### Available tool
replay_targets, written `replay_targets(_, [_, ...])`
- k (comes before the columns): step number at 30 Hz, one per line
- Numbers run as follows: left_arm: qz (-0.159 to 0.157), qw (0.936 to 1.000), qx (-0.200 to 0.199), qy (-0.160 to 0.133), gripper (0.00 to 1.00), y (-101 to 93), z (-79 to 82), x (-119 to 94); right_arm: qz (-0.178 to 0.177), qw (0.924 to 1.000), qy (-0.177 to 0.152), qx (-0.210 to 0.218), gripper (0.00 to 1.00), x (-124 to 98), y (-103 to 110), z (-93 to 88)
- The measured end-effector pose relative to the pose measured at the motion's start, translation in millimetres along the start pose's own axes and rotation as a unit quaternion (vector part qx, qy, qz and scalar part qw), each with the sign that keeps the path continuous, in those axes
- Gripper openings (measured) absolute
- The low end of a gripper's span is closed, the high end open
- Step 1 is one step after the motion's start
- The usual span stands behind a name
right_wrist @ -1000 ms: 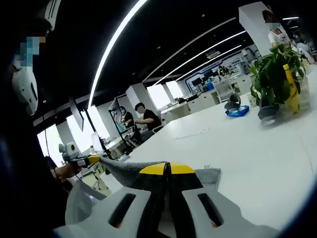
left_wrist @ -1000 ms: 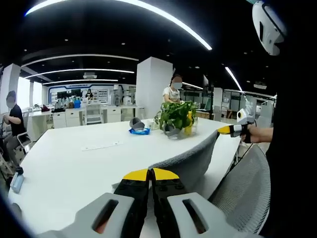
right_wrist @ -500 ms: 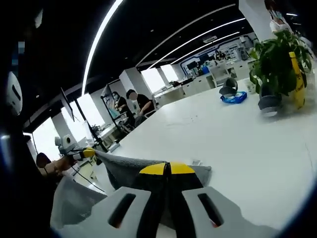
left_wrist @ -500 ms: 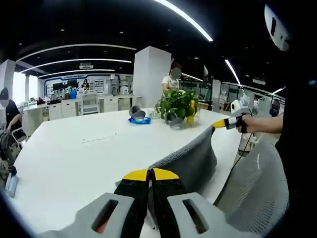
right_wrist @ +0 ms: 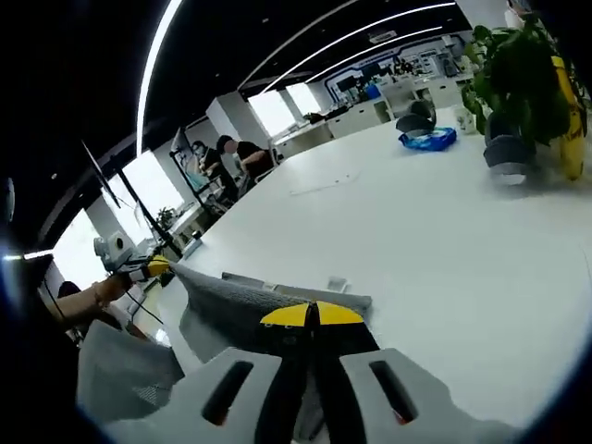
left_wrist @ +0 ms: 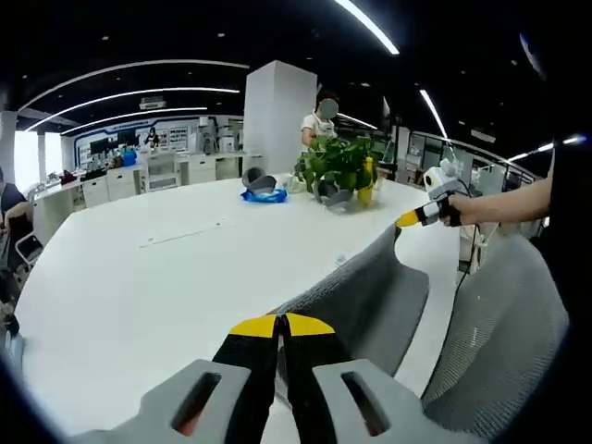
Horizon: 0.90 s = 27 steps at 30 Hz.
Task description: Fold the towel on the table until its edges align and the towel forms a compact rectangular stack.
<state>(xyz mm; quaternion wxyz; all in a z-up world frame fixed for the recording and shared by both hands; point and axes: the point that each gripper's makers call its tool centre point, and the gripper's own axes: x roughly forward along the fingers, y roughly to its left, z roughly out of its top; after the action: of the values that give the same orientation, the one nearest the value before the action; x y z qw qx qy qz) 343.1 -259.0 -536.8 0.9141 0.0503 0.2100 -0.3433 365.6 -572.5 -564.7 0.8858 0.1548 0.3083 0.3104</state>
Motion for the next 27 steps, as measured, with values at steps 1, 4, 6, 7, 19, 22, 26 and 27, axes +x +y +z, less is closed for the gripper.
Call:
replay_targets(1, [0.001,1.0,-0.003,0.006,0.02,2.9,-3.3,4,-0.004,0.9999,0.009,-0.002,0.0,5,-4,-1.7])
replay_targets(4, [0.004,0.9996,-0.004,0.027,0.02,15.0,-16.3,20,-0.014,0.9995,0.028,-0.004,0.0,17,-14,-4.9])
replay_targets(6, [0.006,0.999,-0.009,0.043,0.02,22.4,-25.8,30,-0.02,0.999,0.041,-0.001,0.0,26,-24,-7.4])
replay_targets(7, [0.006,0.9989,-0.015,0.045,0.02,24.8,-27.8,33,-0.023,0.9988,0.044,0.0,0.0,29,-27,-7.9])
replay_targets(19, [0.01,0.9943,0.009,0.106,0.02,48.0,-61.3,68,-0.061,0.9952,0.077,-0.01,0.0,54,-49,-22.3])
replay_targets(22, [0.011,0.9935,0.014,0.113,0.02,51.4,-67.2,73,-0.069,0.9939,0.084,-0.021,0.0,58,-52,-24.7])
replay_targets(26, [0.018,0.993,0.014,0.116,0.02,54.8,-69.7,77,-0.078,0.9924,0.088,-0.034,0.0,62,-55,-26.8])
replay_targets(27, [0.019,0.9927,0.017,0.118,0.02,54.3,-70.9,78,-0.079,0.9924,0.088,-0.035,0.0,62,-56,-27.1])
